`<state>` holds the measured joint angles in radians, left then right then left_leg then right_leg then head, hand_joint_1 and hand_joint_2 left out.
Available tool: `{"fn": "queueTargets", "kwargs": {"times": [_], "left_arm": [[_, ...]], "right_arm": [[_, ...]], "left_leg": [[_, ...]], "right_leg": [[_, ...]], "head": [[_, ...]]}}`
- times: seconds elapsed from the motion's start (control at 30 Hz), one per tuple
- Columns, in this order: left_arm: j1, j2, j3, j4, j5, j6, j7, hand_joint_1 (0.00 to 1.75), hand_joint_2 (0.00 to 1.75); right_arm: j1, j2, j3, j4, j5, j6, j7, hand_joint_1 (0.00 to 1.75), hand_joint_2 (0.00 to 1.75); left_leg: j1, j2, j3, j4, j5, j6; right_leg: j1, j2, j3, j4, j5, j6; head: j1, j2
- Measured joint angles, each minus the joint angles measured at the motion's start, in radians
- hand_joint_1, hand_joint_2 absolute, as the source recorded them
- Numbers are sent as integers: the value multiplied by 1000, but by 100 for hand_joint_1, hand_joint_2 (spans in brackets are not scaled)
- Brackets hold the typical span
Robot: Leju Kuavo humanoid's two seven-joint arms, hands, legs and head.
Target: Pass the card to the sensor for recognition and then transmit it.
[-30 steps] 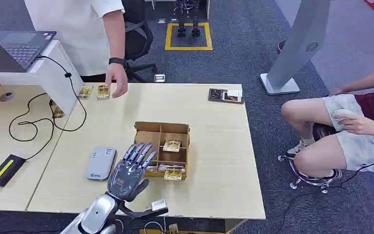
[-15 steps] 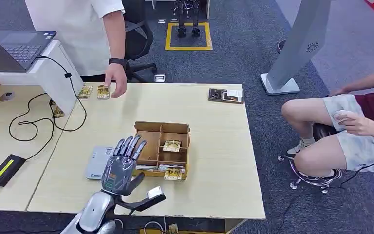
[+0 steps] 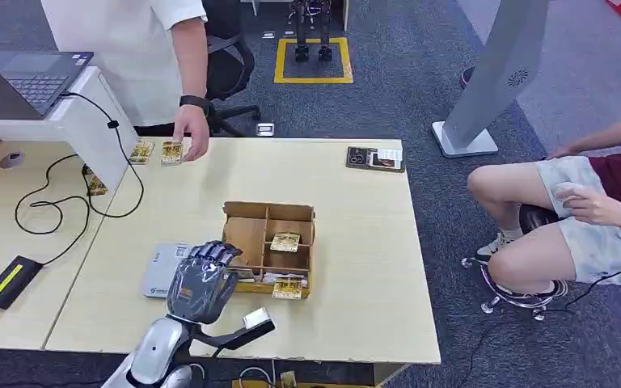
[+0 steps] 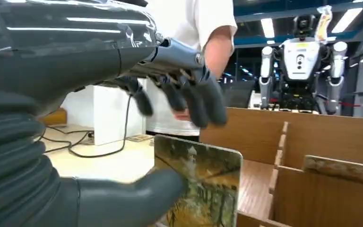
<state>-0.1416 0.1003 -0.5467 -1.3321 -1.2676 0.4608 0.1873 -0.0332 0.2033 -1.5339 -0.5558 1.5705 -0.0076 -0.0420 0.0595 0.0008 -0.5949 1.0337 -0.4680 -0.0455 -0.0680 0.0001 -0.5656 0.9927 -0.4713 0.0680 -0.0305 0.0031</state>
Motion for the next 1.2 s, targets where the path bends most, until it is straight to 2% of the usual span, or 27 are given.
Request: {"fn": "queueTargets", "kwargs": {"times": [0.23,0.37,0.8,0.83,0.87,0.9,0.93,1.1,1.2], "left_arm": [[0,3,0,0,18,-22,-20,175,175],[-4,10,0,0,36,-47,-53,175,175],[-13,26,-6,0,66,-85,-75,175,175],[-14,29,-8,0,70,-88,-78,162,175],[-14,32,-8,0,72,-92,-84,120,175],[-14,33,-9,0,74,-93,-85,28,175],[-13,35,-10,0,76,-94,-85,0,175],[-3,39,-10,0,82,-66,-83,0,175],[9,38,-10,0,91,-14,-84,0,175]], "right_arm": [[0,0,0,0,0,0,0,0,175],[0,0,0,0,0,0,0,0,175],[4,0,24,3,0,-21,18,0,175],[4,0,27,4,0,-24,18,0,175],[4,0,29,5,0,-26,18,0,175],[4,0,32,6,0,-29,18,0,175],[4,-1,34,8,0,-30,18,0,175],[5,-1,36,10,0,-35,17,0,175],[7,-1,36,10,0,-36,16,0,175]], "left_leg": [[0,0,0,0,0,0],[0,0,0,0,0,0],[0,0,1,0,0,0],[0,0,1,0,0,0],[0,0,1,0,0,0],[0,0,1,0,0,0],[0,0,1,0,0,0],[0,0,1,0,0,0],[0,0,1,0,0,0]], "right_leg": [[0,0,0,0,0,0],[0,0,0,0,0,0],[0,0,1,0,0,0],[0,0,1,0,0,0],[0,0,1,0,0,0],[0,0,1,0,0,0],[0,0,1,0,0,0],[0,0,1,0,0,0],[0,0,1,0,0,0]], "head": [[0,0],[0,0],[0,0],[0,0],[0,0],[0,0],[0,0],[0,0],[0,0]]}}
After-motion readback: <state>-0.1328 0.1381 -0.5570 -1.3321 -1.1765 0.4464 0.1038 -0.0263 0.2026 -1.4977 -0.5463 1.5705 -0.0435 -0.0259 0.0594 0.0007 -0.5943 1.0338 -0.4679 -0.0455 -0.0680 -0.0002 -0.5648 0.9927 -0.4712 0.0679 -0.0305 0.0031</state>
